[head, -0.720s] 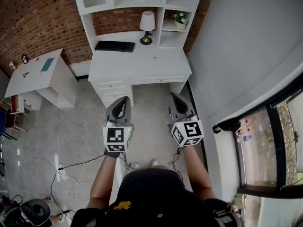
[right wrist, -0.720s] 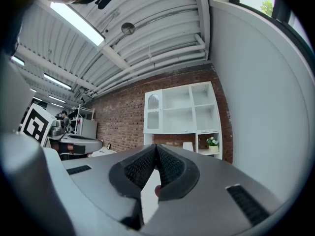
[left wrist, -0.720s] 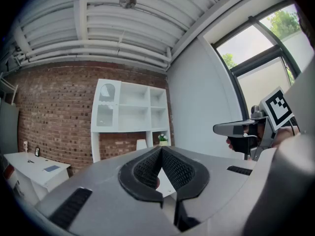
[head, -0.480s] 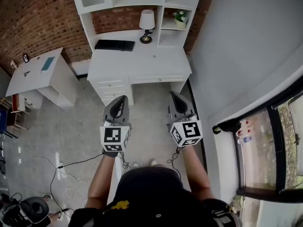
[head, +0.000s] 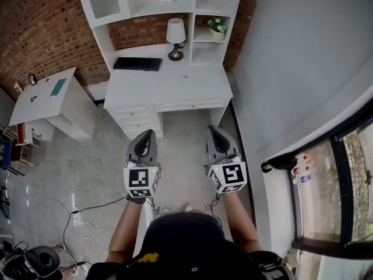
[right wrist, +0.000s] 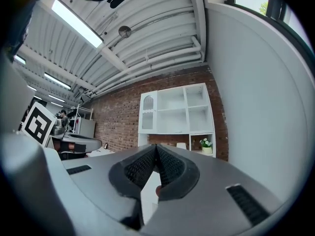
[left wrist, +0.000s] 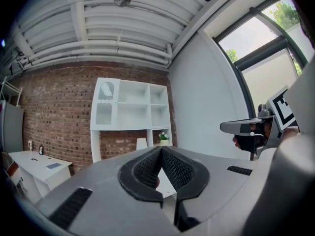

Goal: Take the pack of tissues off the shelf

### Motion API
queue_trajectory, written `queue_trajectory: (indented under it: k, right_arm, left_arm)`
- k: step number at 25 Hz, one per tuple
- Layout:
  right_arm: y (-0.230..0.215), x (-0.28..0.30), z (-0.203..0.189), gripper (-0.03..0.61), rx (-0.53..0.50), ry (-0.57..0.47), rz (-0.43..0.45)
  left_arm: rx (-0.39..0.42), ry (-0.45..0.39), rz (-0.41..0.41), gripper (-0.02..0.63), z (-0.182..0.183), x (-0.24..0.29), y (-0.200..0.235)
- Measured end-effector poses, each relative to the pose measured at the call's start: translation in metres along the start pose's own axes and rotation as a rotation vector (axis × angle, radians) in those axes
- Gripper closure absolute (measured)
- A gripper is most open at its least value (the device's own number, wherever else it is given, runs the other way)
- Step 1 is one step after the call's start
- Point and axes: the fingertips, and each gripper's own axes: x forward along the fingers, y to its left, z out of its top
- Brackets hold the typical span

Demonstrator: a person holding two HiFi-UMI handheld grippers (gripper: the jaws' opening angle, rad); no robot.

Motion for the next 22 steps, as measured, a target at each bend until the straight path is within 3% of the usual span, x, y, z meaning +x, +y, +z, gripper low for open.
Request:
queue_trajectory:
  k: [13, 22]
  right_arm:
    - [-0.036, -0.008, -0.029, 0.575, 0.075, 0.045, 0.033]
    - [-0.035, 0.008, -0.054, 0.575, 0.112, 0.098, 0.061]
  left_arm:
    - [0.004, 0.012, 0.016, 0.596, -0.009, 0.019, -0.033]
    - [-0.001, 0.062, 0.020, 0.596, -0.025, 0.035, -0.022]
